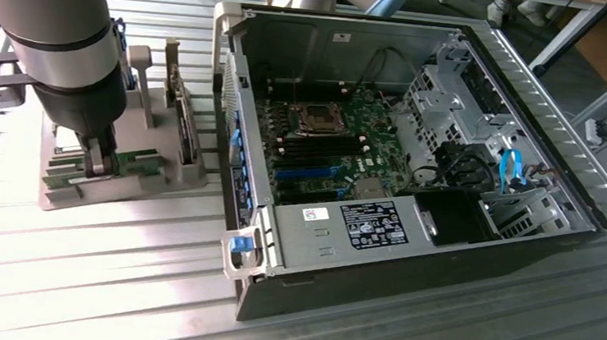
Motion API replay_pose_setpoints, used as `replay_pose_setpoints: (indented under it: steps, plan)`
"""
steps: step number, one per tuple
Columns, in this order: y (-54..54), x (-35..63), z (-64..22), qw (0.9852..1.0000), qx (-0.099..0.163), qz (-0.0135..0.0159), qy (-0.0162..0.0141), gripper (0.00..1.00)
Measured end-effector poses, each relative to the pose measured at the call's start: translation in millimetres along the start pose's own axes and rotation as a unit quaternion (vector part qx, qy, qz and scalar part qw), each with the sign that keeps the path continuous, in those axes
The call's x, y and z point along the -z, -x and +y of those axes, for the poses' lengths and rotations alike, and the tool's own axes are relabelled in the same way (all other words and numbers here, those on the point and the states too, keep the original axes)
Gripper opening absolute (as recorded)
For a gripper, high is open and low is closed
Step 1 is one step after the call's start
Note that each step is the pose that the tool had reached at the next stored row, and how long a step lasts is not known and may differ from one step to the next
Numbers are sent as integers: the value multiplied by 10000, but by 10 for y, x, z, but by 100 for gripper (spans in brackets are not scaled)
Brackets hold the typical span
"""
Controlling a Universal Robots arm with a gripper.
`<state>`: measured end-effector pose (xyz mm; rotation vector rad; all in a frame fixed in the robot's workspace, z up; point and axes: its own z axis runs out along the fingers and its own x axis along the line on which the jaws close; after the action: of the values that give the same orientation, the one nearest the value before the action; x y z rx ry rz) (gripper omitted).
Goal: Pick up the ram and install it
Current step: 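Pick up the ram and move it above insertion slot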
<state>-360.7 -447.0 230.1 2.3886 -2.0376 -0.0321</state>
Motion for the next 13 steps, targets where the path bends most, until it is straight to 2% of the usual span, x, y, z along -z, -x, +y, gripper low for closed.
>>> replay_pose_setpoints:
  steps: [5, 13]
  plan:
    - [1, 93, 2, 10000, 0, 0, 0, 11]
    - [3, 172, 2, 10000, 0, 0, 0, 11]
